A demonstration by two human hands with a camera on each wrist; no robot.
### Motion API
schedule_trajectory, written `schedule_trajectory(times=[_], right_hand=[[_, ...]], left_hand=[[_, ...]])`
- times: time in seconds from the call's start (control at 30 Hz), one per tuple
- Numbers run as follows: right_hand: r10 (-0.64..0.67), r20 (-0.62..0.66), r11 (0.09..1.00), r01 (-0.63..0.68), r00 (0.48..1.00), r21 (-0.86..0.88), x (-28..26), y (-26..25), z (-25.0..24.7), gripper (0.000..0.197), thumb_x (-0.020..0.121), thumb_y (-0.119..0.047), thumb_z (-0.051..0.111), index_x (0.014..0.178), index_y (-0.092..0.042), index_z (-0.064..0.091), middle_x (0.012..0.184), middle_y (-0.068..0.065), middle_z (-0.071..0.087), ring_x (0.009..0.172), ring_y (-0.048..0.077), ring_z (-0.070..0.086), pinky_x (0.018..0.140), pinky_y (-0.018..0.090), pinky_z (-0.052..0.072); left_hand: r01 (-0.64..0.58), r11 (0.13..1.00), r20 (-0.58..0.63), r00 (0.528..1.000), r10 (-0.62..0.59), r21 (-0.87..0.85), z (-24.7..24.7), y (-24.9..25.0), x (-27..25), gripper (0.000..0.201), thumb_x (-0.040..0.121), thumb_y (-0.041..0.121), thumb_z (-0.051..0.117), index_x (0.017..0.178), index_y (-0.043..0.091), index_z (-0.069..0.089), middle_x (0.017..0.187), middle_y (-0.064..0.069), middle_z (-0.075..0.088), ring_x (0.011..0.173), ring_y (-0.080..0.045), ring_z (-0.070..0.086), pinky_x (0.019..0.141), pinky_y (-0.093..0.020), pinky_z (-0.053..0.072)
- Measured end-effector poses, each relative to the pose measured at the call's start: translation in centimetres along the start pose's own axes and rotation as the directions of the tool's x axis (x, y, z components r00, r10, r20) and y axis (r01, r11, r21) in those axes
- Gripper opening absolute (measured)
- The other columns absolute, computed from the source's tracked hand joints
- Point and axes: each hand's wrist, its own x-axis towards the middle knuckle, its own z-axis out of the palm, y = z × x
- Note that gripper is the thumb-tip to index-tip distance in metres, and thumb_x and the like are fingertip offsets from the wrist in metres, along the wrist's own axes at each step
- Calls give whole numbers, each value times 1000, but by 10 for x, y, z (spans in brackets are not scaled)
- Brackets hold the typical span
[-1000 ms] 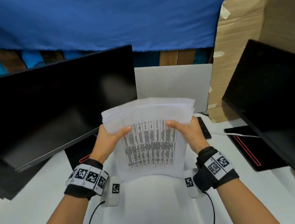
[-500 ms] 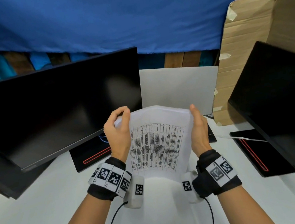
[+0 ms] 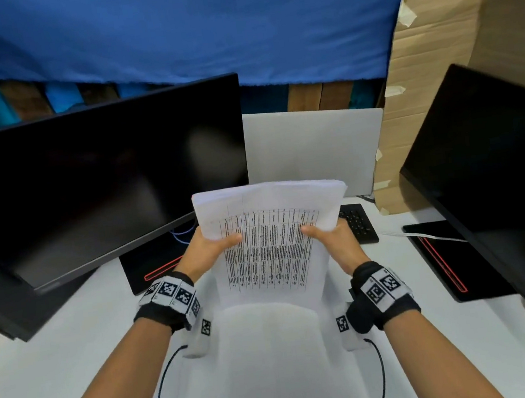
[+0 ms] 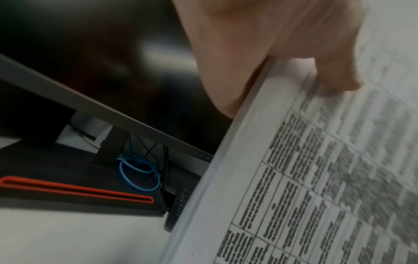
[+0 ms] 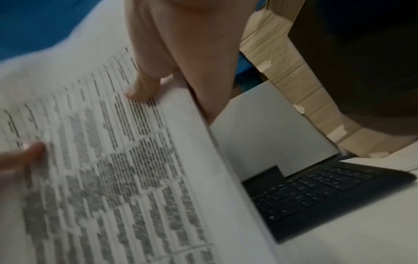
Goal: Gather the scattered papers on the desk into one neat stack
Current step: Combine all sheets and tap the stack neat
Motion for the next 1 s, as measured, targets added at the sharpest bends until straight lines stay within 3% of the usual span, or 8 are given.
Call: schedule_trajectory(times=[0.1,0.23,0.4,0.53,0.6,0.67,0.8,1.0], right_hand=[[-85,-38,996,86,996,18,-1,-17,-1,19,80,-9,65,94,-22,65,100,1,69,79,-1,65,78,19,53],[-178,-33,982,180,983,62,-5,-25,-9,25,77,-4,67,83,-27,64,75,-16,70,70,-8,66,66,10,53],[-125,-3,990,125,992,72,-13,0,-3,32,71,-1,72,86,-27,64,77,-17,73,80,-3,68,74,17,54],[-166,-17,979,167,986,120,-13,-3,-4,32,70,3,71,81,-26,65,72,-21,73,74,-4,68,72,15,54],[-174,-8,975,174,985,137,-13,-3,-5,33,69,4,72,81,-26,65,72,-20,73,74,-3,68,73,17,55],[-155,16,981,152,988,125,-16,3,-3,30,65,-7,76,83,-27,65,77,-19,74,79,-1,68,80,25,55],[-113,19,987,110,993,117,-20,11,2,38,50,-32,82,84,-34,68,86,-12,75,89,6,69,88,30,55],[-20,40,997,17,999,73,-19,28,3,40,56,-19,82,90,-29,63,93,-6,72,97,11,66,98,41,48]], left_hand=[[-84,995,-39,996,81,-62,1,14,-2,37,73,5,69,92,36,61,84,30,71,85,8,66,89,-33,52],[-180,967,24,982,188,-182,-8,25,-10,43,49,40,82,90,40,69,93,18,74,92,-3,68,75,-18,54],[-117,978,13,993,121,-174,-4,7,-19,57,45,51,81,96,30,67,90,14,75,89,-5,69,72,-16,54],[-138,977,-12,990,138,-159,-4,14,-23,34,65,22,72,96,24,60,83,22,74,83,2,68,69,-12,52],[-148,977,7,988,151,-156,-5,15,-26,35,63,27,72,96,24,60,83,22,74,83,2,68,69,-12,52],[-129,981,29,990,135,-142,-4,10,-29,46,56,40,75,97,26,61,87,20,74,86,-1,69,70,-13,53],[-85,984,10,996,88,-154,0,2,-30,33,66,21,72,96,27,60,86,23,74,85,-2,69,69,-13,53],[-24,993,31,999,28,-115,-1,-14,-32,61,44,54,79,99,35,59,94,19,73,94,2,66,79,-18,54]])
